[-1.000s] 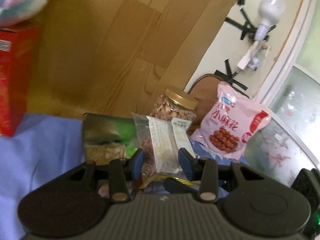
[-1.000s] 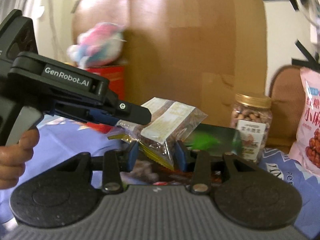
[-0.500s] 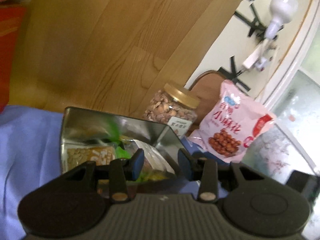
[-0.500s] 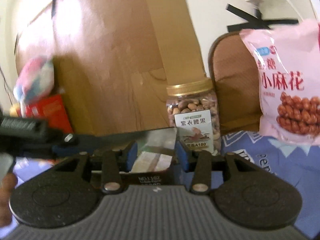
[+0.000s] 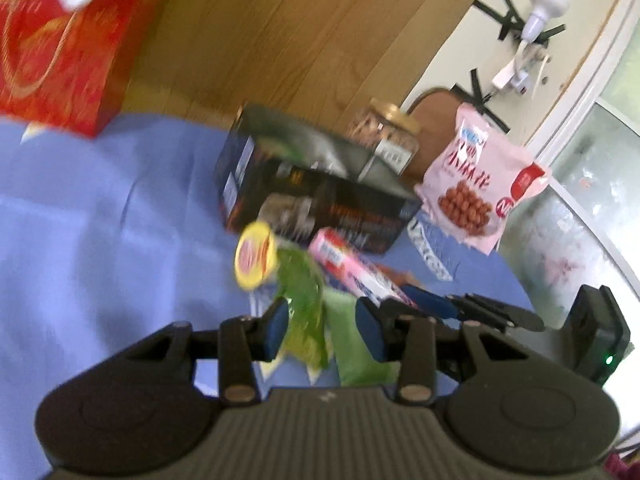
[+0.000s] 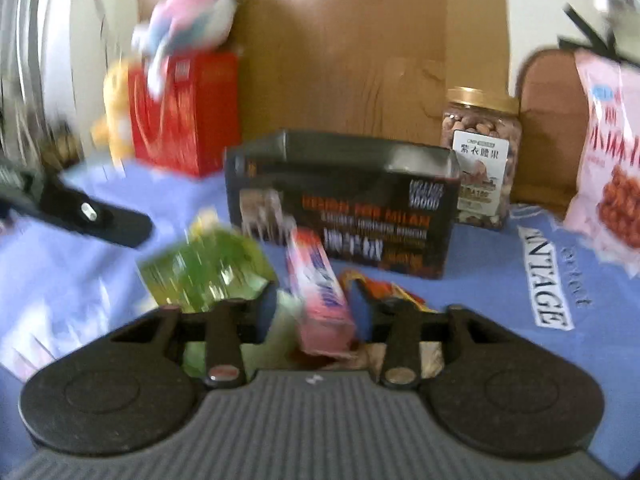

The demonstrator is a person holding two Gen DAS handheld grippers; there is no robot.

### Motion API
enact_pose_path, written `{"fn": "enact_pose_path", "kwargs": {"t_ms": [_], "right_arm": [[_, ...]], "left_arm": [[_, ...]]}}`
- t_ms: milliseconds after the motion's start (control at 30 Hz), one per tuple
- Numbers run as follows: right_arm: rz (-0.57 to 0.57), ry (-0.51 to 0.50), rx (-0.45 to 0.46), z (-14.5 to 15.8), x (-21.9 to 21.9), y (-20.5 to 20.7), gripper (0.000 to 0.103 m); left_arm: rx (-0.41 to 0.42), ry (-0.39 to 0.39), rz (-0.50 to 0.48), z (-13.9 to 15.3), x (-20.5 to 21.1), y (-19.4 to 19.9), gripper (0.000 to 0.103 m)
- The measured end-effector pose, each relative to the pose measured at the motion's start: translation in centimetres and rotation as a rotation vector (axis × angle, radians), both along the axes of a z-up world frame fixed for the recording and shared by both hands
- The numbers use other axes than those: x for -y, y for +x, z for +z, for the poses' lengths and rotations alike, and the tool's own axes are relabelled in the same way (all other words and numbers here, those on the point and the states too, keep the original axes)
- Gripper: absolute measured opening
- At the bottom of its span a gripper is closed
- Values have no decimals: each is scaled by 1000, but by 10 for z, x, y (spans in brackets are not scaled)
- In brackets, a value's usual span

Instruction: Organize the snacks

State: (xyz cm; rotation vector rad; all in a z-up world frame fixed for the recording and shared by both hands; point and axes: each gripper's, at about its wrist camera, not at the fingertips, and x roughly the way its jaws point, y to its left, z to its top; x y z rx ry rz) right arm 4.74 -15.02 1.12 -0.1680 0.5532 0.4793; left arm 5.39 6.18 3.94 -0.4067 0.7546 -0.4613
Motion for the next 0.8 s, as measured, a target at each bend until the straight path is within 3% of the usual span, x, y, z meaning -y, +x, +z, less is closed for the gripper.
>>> {"fn": "enact_pose_path", "kwargs": {"t_ms": [133, 267, 400, 467, 567, 600, 633, 800], "right_arm": [[-11, 34, 65, 22, 4, -22, 24], [69, 99, 110, 40, 12, -62, 25], [229, 214, 31, 37, 21, -96, 25], [286, 186, 26, 25, 20, -109, 25], [219, 90, 8, 7, 21, -116, 26], [169, 75, 25, 6, 24, -116, 32], [121, 75, 33, 7, 30, -116, 39], [30, 131, -1, 14, 55, -118, 40]], "left_arm": [[13, -4, 10, 5, -4, -15, 37], [42, -36, 33, 14, -15, -28, 37], [36, -58, 64, 11, -27, -41, 40], [20, -56, 69, 6, -30, -47, 40], [-3, -42, 54, 1, -27, -52, 40], [-5, -34, 46, 0, -25, -54, 40], [-5, -26, 37, -1, -23, -56, 40], [-7, 6, -5, -4, -7, -58, 42]]}}
